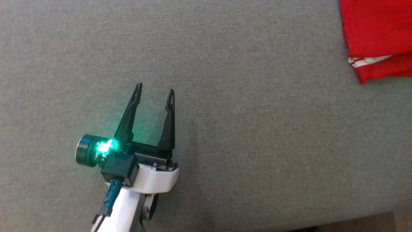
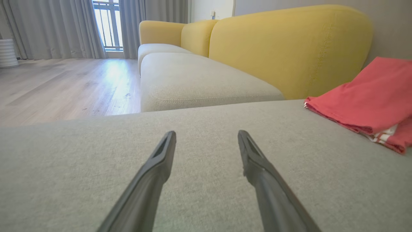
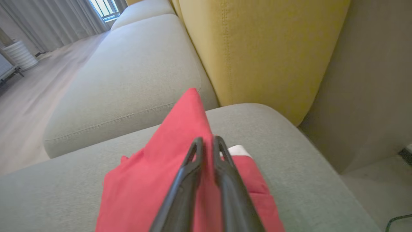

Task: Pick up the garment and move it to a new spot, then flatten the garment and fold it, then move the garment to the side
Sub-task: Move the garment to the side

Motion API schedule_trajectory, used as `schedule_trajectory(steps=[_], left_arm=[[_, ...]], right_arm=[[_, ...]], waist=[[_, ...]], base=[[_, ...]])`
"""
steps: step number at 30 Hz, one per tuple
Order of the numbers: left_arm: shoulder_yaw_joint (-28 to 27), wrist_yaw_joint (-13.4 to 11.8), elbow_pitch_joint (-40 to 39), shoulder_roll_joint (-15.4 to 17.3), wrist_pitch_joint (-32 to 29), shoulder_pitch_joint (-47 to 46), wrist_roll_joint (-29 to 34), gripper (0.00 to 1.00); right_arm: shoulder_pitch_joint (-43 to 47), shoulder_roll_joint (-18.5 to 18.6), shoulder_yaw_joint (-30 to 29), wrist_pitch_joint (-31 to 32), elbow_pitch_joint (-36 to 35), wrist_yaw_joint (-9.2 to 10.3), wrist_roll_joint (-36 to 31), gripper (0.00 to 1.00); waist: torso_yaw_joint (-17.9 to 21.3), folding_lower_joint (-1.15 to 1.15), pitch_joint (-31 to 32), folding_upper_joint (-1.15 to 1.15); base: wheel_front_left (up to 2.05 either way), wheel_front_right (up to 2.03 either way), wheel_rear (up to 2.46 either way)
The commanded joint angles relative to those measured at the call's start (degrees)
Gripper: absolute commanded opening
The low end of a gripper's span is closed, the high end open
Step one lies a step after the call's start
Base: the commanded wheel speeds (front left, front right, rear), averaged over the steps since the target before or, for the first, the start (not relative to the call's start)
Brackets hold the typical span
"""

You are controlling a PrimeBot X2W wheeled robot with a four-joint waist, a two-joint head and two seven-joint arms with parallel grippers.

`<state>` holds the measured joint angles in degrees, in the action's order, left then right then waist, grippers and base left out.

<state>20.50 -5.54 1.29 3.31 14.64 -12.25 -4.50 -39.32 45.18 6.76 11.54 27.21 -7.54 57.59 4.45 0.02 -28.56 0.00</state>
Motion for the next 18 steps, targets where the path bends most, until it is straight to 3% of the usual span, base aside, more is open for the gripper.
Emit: schedule_trajectory(steps=[1, 5, 9, 18], left_arm=[[-1.3, 0.1, -2.4, 0.3, 0.4, -0.9, -0.2, 1.00], [-1.4, 0.4, -2.9, 0.2, 0.4, -1.0, -1.2, 1.00], [-2.3, -0.4, -2.1, 0.0, 0.4, 0.6, -2.4, 1.00], [-4.3, -1.8, -0.3, -0.1, 0.4, 7.6, -4.5, 1.00]], right_arm=[[0.2, 2.5, -1.0, -0.8, -1.1, 0.05, -1.6, 1.00], [1.1, -0.5, -2.1, -2.6, -0.7, 0.05, -7.3, 1.00], [4.6, -8.1, -0.6, -5.1, -2.7, 0.05, -13.5, 1.00], [17.0, -20.4, 10.3, -12.1, -6.9, 0.05, -18.0, 1.00]], waist=[[0.0, -0.02, 0.2, 0.00], [-0.6, -0.02, 3.0, 0.00], [-1.9, -0.02, 9.4, 0.00], [-5.2, -0.02, 21.8, 0.00]], base=[[0.00, 0.00, 0.00], [0.00, 0.00, 0.00], [0.00, 0.00, 0.00], [0.00, 0.00, 0.00]])
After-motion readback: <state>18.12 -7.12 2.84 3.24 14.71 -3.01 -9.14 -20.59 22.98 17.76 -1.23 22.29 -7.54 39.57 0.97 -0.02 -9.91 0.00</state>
